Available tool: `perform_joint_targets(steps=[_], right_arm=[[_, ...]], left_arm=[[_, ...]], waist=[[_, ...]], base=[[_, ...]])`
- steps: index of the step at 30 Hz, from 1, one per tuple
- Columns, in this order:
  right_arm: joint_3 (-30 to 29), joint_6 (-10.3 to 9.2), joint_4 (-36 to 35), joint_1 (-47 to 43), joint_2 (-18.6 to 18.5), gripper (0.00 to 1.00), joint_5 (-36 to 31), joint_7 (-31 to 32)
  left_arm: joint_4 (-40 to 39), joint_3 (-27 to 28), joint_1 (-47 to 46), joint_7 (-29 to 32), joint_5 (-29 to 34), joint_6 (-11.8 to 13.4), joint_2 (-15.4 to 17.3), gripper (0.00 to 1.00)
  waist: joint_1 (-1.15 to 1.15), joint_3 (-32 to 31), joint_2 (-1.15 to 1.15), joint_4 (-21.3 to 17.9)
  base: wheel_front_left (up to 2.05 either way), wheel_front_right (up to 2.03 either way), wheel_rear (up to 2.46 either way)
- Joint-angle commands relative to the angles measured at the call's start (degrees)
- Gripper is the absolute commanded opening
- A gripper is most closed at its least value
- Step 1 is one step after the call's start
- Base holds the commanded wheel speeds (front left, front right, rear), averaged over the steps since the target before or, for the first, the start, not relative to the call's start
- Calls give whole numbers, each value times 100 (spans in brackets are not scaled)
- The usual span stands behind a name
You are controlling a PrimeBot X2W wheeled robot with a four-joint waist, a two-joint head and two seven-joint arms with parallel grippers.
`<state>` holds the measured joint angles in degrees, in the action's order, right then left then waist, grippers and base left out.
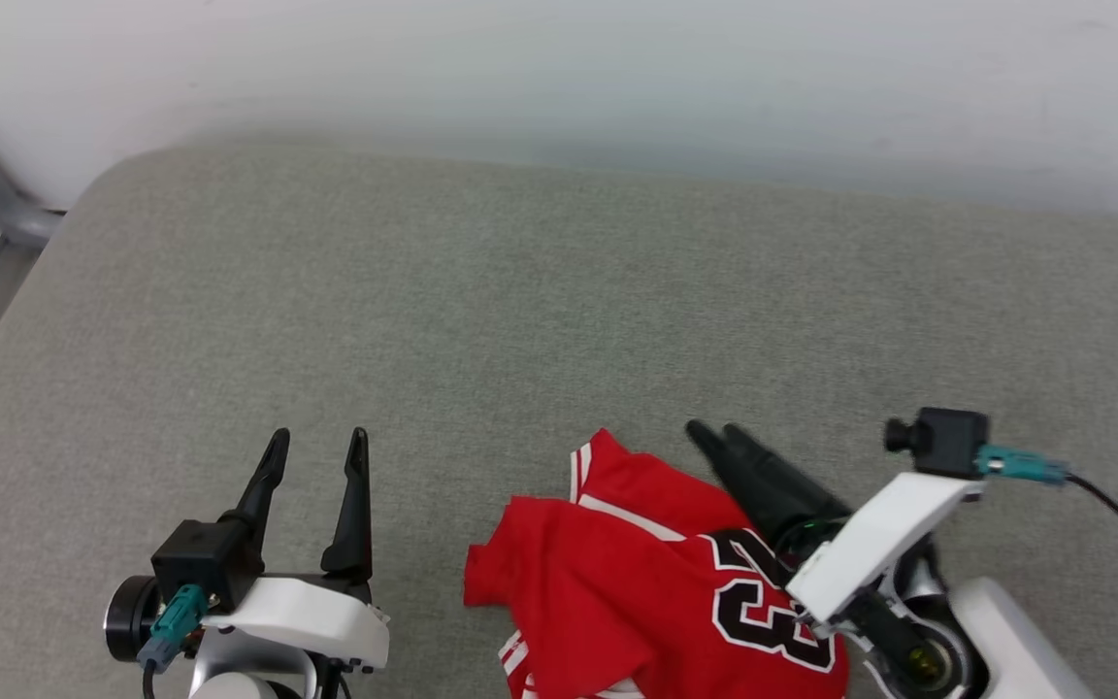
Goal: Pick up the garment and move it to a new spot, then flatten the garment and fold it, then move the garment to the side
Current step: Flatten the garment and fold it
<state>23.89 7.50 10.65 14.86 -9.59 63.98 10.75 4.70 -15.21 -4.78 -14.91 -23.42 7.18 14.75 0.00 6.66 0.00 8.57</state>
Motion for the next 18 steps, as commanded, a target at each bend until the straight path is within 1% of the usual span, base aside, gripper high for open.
perform_joint_targets(steps=[1,3,5,8,11,14,18], right_arm=[[-91,-3,-48,8,-116,100,-254,-243],[-253,-3,-11,-42,-263,100,-665,-535],[-474,-3,63,-105,-383,100,-1214,-801],[-1010,-3,139,-240,-454,100,-2104,-1105],[-1638,-3,23,-412,-412,100,-2985,-1256],[-2218,-3,-276,-663,-276,100,-3793,-1254],[-2647,-3,-868,-1031,-69,100,-4580,-1053]], left_arm=[[16,29,84,-39,44,-10,24,100],[30,49,104,-39,61,-9,36,100],[47,81,135,-39,69,6,54,100],[60,129,219,-39,65,29,75,100],[39,155,248,-39,85,42,107,100],[28,186,341,-39,86,80,132,100],[5,242,428,-40,75,124,170,100]], waist=[[0,-115,0,-137],[0,-178,0,-235],[0,-251,0,-338],[0,-352,0,-489],[0,-434,0,-619],[0,-524,0,-738],[0,-640,0,-888]], base=[[0,0,0],[0,0,0],[0,0,0],[0,0,0],[0,0,0],[0,0,0],[0,0,0]])
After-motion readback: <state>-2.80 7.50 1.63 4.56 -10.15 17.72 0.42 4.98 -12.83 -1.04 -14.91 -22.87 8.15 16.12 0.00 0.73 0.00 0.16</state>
